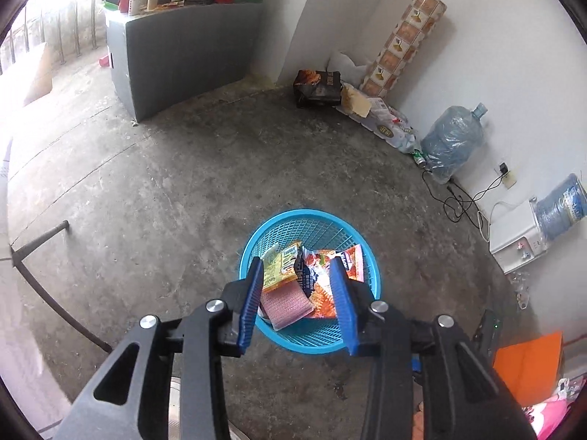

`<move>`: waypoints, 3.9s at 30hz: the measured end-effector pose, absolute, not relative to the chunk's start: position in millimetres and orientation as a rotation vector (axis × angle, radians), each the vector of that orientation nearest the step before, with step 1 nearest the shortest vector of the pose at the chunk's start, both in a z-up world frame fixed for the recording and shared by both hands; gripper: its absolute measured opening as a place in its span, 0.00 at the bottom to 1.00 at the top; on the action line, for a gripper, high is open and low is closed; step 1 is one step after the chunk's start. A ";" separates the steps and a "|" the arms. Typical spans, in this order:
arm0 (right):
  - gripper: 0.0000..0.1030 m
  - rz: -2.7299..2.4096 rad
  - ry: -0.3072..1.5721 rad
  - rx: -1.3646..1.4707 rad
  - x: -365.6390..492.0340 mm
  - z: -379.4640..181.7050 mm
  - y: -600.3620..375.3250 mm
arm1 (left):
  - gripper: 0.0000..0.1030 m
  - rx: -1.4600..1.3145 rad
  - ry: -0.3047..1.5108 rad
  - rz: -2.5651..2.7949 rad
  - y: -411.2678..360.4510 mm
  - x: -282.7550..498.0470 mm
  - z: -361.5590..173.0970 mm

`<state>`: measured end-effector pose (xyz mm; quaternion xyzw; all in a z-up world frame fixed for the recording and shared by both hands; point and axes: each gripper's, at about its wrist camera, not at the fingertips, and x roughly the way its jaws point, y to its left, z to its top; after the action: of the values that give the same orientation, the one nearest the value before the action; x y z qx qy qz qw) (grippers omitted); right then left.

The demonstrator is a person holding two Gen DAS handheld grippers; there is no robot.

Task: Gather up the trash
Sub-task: 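Move both tools back toward the white bottle on the table, then close the right gripper around the white AD milk bottle and lift it, then grasp the white cloth glove with the left gripper while the right gripper holds the bottle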

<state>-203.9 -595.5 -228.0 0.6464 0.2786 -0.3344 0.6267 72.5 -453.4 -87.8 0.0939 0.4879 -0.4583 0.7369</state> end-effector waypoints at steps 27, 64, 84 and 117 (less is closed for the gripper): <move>0.74 0.128 0.742 0.462 35.1 21.3 -349.9 | 0.76 -0.108 0.755 -0.531 39.9 123.4 47.4; 0.62 0.280 1.054 -0.284 102.5 -17.9 -146.4 | 0.76 -0.308 0.832 -0.405 118.2 176.5 -21.3; 0.61 -0.028 1.033 0.167 107.2 -15.2 -235.7 | 0.03 -0.154 0.944 -0.384 86.9 184.5 -44.2; 0.65 -0.075 1.142 0.599 130.8 -32.9 -298.0 | 0.59 -0.114 1.126 -0.756 86.9 151.6 -39.6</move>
<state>130.8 -298.0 -32.9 0.2790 0.5322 -0.0352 0.7985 151.6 86.9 -39.6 -0.0528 0.5207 -0.3494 0.7772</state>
